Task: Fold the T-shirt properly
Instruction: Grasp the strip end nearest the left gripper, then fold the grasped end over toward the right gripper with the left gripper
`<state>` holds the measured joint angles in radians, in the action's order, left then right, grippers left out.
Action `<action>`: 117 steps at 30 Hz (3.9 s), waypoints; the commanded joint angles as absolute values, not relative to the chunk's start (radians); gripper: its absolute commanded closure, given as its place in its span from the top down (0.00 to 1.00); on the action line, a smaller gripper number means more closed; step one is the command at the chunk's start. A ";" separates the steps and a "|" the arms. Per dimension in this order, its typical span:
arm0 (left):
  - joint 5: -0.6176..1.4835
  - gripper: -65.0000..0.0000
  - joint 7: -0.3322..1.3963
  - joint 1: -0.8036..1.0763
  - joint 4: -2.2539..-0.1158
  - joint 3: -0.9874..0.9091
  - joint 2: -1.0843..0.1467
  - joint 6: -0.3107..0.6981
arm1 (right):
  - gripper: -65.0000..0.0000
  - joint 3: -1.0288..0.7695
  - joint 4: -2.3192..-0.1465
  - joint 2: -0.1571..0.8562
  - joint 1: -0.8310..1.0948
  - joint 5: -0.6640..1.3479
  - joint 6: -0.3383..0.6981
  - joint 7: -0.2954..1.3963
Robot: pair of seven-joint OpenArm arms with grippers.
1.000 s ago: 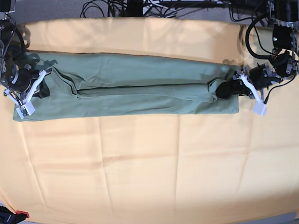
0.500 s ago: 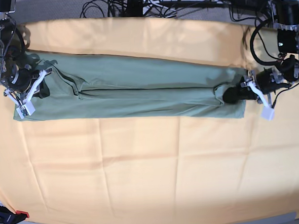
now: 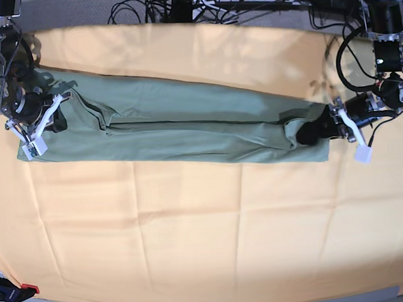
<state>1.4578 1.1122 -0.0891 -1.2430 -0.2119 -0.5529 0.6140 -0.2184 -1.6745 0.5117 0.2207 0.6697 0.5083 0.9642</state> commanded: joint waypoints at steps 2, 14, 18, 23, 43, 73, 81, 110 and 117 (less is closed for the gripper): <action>1.484 0.00 1.101 -0.109 -1.256 -0.223 -0.548 0.625 | 0.00 -0.223 -1.680 0.526 0.218 0.654 0.506 0.979; 1.484 0.00 1.131 -0.129 -1.283 -0.223 -0.476 0.626 | 0.00 -0.223 -1.680 0.527 0.218 0.653 0.506 0.979; 1.484 0.00 1.127 -0.131 -1.303 -0.223 -0.524 0.629 | 0.00 -0.223 -1.680 0.527 0.218 0.653 0.506 0.980; 1.377 0.00 1.123 -0.131 -1.303 -0.223 -0.572 0.562 | 0.00 -0.223 -1.680 0.526 0.218 0.653 0.509 0.979; 1.099 0.00 1.057 -0.131 -1.303 -0.223 -0.571 0.395 | 0.00 -0.223 -1.680 0.526 0.219 0.654 0.509 0.980; 1.484 0.00 1.196 -0.157 -1.305 -0.223 -0.348 0.591 | 0.00 -0.223 -1.680 0.526 0.218 0.654 0.513 0.986; 1.426 0.00 1.162 -0.159 -1.305 -0.223 -0.241 0.596 | 0.00 -0.223 -1.680 0.526 0.219 0.654 0.523 0.987; 1.246 0.46 0.867 -0.162 -1.304 0.047 -0.151 0.644 | 0.00 -0.223 -1.680 0.526 0.219 0.655 0.547 0.987; 1.374 0.46 0.905 -0.162 -1.304 0.047 -0.147 0.645 | 0.00 -0.223 -1.680 0.527 0.219 0.654 0.546 0.987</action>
